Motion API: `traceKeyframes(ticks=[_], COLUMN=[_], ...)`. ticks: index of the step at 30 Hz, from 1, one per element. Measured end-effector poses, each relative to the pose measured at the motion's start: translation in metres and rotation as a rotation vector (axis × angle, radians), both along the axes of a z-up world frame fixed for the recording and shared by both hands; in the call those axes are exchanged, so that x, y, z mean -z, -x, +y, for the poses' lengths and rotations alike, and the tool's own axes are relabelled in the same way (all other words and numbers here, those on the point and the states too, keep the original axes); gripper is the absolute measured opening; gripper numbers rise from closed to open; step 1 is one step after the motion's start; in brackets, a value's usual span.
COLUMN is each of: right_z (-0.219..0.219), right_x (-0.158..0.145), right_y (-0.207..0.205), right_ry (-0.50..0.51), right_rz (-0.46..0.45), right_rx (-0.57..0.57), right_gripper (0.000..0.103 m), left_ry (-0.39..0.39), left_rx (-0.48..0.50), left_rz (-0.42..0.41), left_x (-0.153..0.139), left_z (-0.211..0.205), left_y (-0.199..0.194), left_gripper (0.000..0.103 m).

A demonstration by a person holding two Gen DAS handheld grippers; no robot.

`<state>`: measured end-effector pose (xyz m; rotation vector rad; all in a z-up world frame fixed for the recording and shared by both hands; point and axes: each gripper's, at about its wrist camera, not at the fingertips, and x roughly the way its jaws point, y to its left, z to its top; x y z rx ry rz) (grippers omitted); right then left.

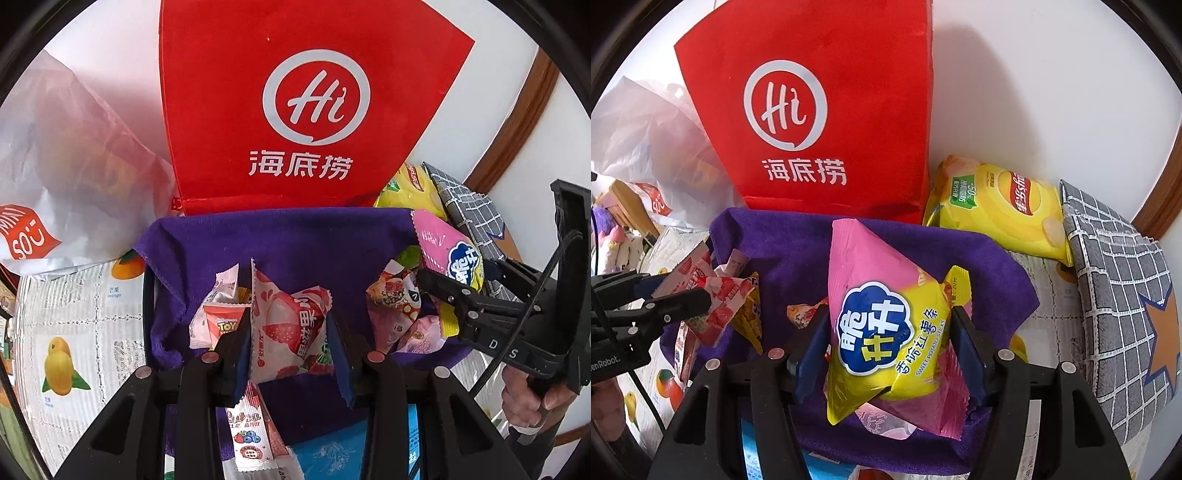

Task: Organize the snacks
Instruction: 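Lower the strawberry packet onto the towel and open the left gripper while the right lowers the triangular bag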

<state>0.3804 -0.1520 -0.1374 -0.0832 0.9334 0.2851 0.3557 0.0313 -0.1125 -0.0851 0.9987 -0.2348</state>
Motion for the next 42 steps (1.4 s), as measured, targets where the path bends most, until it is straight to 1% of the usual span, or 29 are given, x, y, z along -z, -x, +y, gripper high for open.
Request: traceKeyframes(ticks=[3, 6, 8, 11, 13, 18, 22, 23, 24, 25, 26, 27, 30, 31, 32, 34, 37, 42], right_z=[0.002, 0.004, 0.005, 0.004, 0.003, -0.001, -0.007, -0.008, -0.009, -0.009, -0.009, -0.009, -0.009, -0.008, -0.007, -0.005, -0.003, 0.001], right_x=[-0.003, -0.004, -0.004, -0.005, -0.006, -0.011, -0.019, -0.020, -0.021, -0.022, -0.022, -0.022, -0.022, -0.021, -0.021, -0.020, -0.020, -0.021], right_y=[0.002, 0.004, 0.004, 0.004, 0.004, 0.006, 0.009, 0.010, 0.010, 0.011, 0.011, 0.011, 0.010, 0.010, 0.010, 0.010, 0.011, 0.012], right_ry=[-0.005, -0.006, -0.001, -0.002, -0.006, -0.010, -0.025, -0.031, -0.034, -0.036, -0.039, -0.041, -0.048, -0.046, -0.042, -0.037, -0.043, -0.053], right_rz=[-0.011, -0.018, -0.019, -0.019, -0.020, -0.033, -0.053, -0.057, -0.061, -0.063, -0.061, -0.059, -0.055, -0.053, -0.053, -0.051, -0.049, -0.046], right_rx=[-0.010, -0.020, -0.021, -0.019, -0.016, -0.006, 0.002, 0.004, 0.005, 0.006, 0.005, 0.005, 0.002, 0.001, -0.001, -0.006, -0.014, -0.047], right_gripper=[0.065, 0.066, 0.066, 0.066, 0.066, 0.066, 0.066, 0.066, 0.066, 0.066, 0.066, 0.066, 0.066, 0.066, 0.066, 0.066, 0.066, 0.066], left_ry=[0.006, -0.003, -0.020, -0.046, -0.058, -0.120, -0.187, -0.192, -0.189, -0.194, -0.195, -0.194, -0.202, -0.201, -0.196, -0.172, -0.107, 0.022], left_rx=[0.002, 0.013, 0.010, -0.012, -0.017, -0.034, -0.043, -0.044, -0.044, -0.045, -0.043, -0.039, -0.031, -0.027, -0.026, -0.028, -0.025, -0.041], left_rz=[-0.016, -0.035, -0.052, -0.054, -0.036, 0.029, 0.081, 0.094, 0.101, 0.109, 0.108, 0.106, 0.087, 0.078, 0.075, 0.068, 0.034, -0.062], left_x=[-0.005, -0.012, -0.017, -0.020, -0.017, -0.003, 0.013, 0.016, 0.019, 0.022, 0.024, 0.025, 0.024, 0.023, 0.022, 0.020, 0.014, 0.001], left_z=[0.001, 0.001, 0.002, 0.007, 0.009, 0.007, 0.002, 0.001, 0.001, 0.000, -0.001, -0.002, -0.003, -0.004, -0.005, -0.004, 0.000, 0.009], left_y=[0.001, 0.005, 0.007, 0.007, 0.005, -0.002, -0.007, -0.008, -0.008, -0.009, -0.010, -0.010, -0.008, -0.008, -0.007, -0.007, -0.006, -0.002], left_gripper=[0.039, 0.045, 0.047, 0.047, 0.048, 0.048, 0.048, 0.047, 0.041, 0.038, 0.030, 0.027, 0.026, 0.025, 0.019, 0.019, 0.019, 0.019])
